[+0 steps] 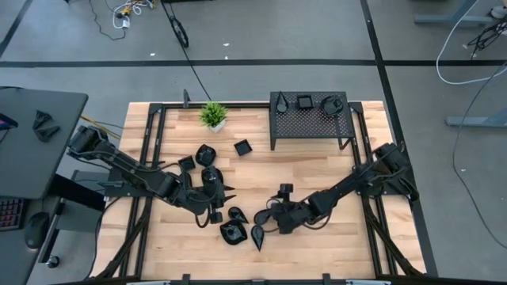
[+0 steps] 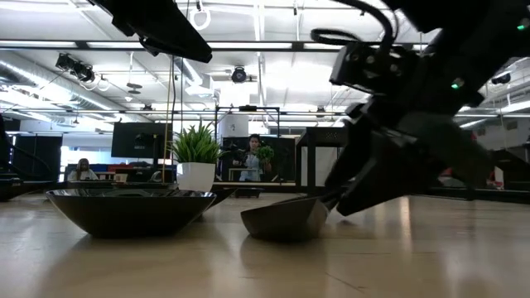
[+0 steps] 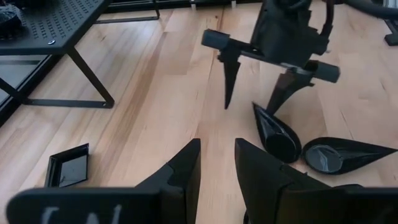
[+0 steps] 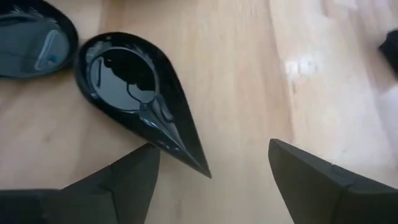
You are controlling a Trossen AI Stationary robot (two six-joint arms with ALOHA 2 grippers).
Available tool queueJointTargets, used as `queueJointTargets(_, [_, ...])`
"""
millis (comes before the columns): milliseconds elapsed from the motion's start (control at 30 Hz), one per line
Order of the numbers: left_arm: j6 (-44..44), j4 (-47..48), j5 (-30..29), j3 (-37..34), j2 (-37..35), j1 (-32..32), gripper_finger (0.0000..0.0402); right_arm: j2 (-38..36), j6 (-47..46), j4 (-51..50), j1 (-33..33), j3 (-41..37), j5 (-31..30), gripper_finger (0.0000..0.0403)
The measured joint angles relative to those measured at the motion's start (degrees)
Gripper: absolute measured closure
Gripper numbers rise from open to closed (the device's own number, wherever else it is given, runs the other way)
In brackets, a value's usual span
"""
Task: Pick & Place Mini shaped plates
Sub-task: Stack the black drop-shaped plate on top of the black drop-shaped plate on the shelf
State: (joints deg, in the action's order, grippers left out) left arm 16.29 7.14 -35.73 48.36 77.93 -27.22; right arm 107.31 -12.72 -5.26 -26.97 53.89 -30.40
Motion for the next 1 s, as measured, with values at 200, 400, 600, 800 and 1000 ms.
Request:
queueJointTargets(200, [0.0,0.0,0.0,0.0,0.01,0.0,0.0298,0.0,7.74,3.25,3.19,-0.03,2.94,0.0101])
queueJointTargets(400, [0.03,0.0,0.0,0.0,0.02,0.0,0.0298,0.0,13.84,13.22,7.0,-0.04,5.16,0.0101])
queueJointTargets(600, [0.83,0.0,0.0,0.0,0.02,0.0,0.0298,-0.04,13.38,16.59,9.58,-0.04,5.42,0.0101])
queueJointTargets(800, [1.12,0.0,0.02,0.0,0.02,-0.02,0.0298,-1.51,0.46,16.07,8.81,-0.04,10.03,0.0101])
queueJointTargets(1000, [1.5,-0.01,0.02,0.0,0.02,-0.23,0.0298,-2.14,-2.21,15.25,6.06,-0.04,20.9,0.0101])
